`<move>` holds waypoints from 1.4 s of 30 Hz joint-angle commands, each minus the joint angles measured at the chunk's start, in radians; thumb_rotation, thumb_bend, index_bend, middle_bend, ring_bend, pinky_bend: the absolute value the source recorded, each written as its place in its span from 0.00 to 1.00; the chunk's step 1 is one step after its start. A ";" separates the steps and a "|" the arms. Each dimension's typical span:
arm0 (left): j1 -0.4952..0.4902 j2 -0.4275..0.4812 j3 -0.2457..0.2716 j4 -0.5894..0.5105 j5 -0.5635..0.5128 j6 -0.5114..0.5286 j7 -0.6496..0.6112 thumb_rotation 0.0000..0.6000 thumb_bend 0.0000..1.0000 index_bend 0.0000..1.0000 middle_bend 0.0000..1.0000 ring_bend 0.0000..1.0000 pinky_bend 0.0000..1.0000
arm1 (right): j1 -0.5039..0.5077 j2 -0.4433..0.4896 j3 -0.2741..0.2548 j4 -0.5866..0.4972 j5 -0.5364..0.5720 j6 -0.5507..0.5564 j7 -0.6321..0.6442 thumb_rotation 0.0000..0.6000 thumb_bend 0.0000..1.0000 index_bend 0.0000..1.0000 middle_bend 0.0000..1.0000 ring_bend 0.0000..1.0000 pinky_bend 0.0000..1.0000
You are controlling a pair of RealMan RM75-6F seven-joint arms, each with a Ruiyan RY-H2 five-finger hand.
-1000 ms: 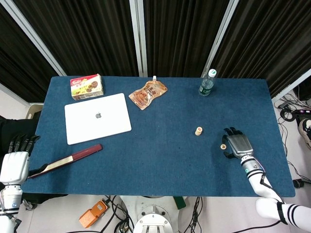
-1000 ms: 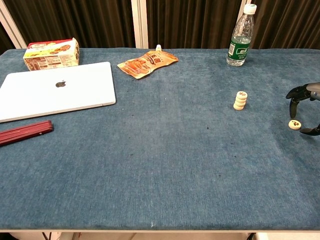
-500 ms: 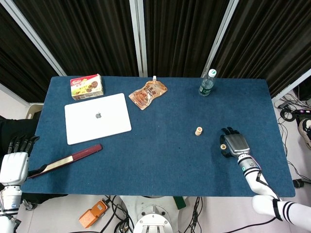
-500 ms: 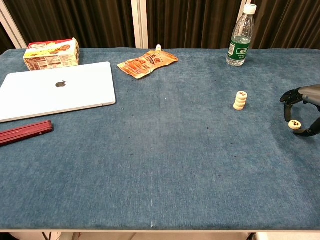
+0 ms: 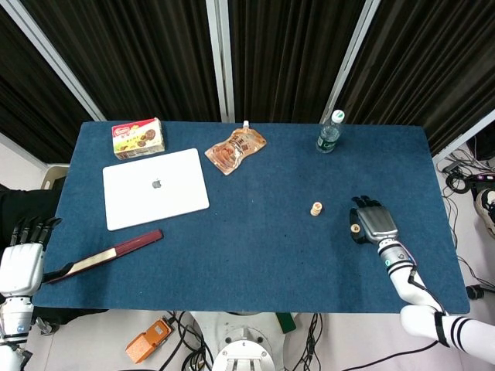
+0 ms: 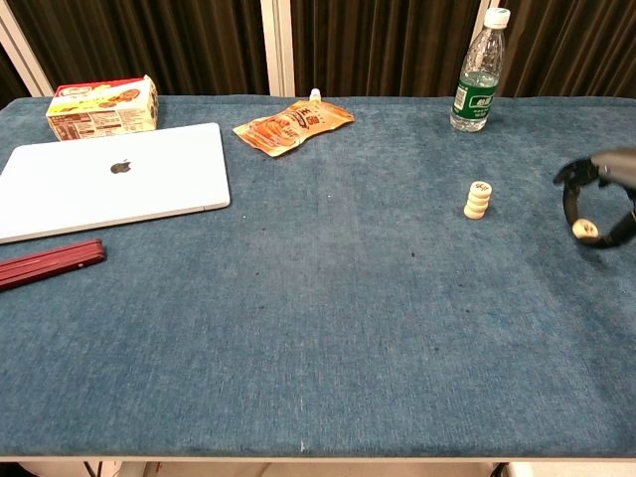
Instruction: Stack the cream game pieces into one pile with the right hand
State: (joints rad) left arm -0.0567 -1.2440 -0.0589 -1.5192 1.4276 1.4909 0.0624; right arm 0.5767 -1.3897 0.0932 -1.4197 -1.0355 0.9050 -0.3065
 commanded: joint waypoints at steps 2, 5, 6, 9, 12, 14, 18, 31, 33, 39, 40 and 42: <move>-0.002 0.000 -0.001 -0.004 0.002 0.000 0.003 1.00 0.00 0.17 0.16 0.09 0.03 | 0.046 0.033 0.054 -0.051 0.018 -0.017 -0.010 1.00 0.47 0.60 0.20 0.15 0.23; -0.004 -0.001 0.000 -0.006 0.005 -0.002 0.009 1.00 0.00 0.17 0.16 0.09 0.03 | 0.095 0.026 0.083 -0.050 0.056 -0.048 -0.050 1.00 0.47 0.59 0.20 0.15 0.23; -0.004 -0.001 0.000 -0.007 0.004 -0.002 0.010 1.00 0.00 0.17 0.16 0.09 0.03 | 0.110 0.019 0.089 -0.046 0.070 -0.057 -0.063 1.00 0.47 0.59 0.20 0.15 0.23; -0.002 -0.001 0.001 -0.008 -0.001 -0.003 0.011 1.00 0.00 0.17 0.16 0.09 0.03 | 0.159 -0.011 0.102 -0.024 0.121 -0.091 -0.106 1.00 0.47 0.58 0.20 0.15 0.23; 0.001 -0.001 0.001 -0.007 -0.006 -0.004 0.011 1.00 0.00 0.17 0.16 0.09 0.03 | 0.190 -0.041 0.100 -0.001 0.157 -0.106 -0.137 1.00 0.47 0.57 0.20 0.15 0.23; 0.002 -0.001 0.002 -0.007 -0.007 -0.004 0.011 1.00 0.00 0.17 0.16 0.09 0.03 | 0.205 -0.058 0.096 0.012 0.175 -0.110 -0.152 1.00 0.47 0.57 0.20 0.15 0.23; 0.003 0.002 0.004 -0.009 -0.009 -0.007 0.014 1.00 0.00 0.17 0.16 0.09 0.03 | 0.217 -0.077 0.086 0.027 0.191 -0.111 -0.158 1.00 0.47 0.56 0.20 0.15 0.23; -0.005 0.001 -0.001 -0.013 -0.009 -0.014 0.019 1.00 0.00 0.17 0.16 0.09 0.03 | 0.238 -0.091 0.074 0.043 0.195 -0.106 -0.143 1.00 0.47 0.53 0.20 0.15 0.23; -0.005 0.001 -0.001 -0.012 -0.010 -0.013 0.019 1.00 0.00 0.17 0.16 0.09 0.03 | 0.241 -0.094 0.073 0.044 0.196 -0.105 -0.141 1.00 0.47 0.53 0.20 0.15 0.23; -0.001 0.002 0.000 -0.010 -0.012 -0.011 0.015 1.00 0.00 0.17 0.16 0.09 0.03 | 0.249 -0.098 0.071 0.041 0.194 -0.100 -0.138 1.00 0.47 0.52 0.20 0.15 0.23; -0.001 0.002 0.000 -0.009 -0.012 -0.010 0.014 1.00 0.00 0.17 0.16 0.09 0.03 | 0.250 -0.098 0.069 0.040 0.193 -0.100 -0.139 1.00 0.47 0.51 0.20 0.15 0.23; 0.001 0.002 0.000 -0.007 -0.014 -0.009 0.010 1.00 0.00 0.17 0.16 0.09 0.03 | 0.251 -0.095 0.065 0.033 0.190 -0.096 -0.139 1.00 0.47 0.48 0.20 0.15 0.23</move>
State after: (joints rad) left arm -0.0557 -1.2422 -0.0589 -1.5268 1.4138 1.4812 0.0730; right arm 0.8272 -1.4860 0.1600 -1.3840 -0.8433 0.8069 -0.4459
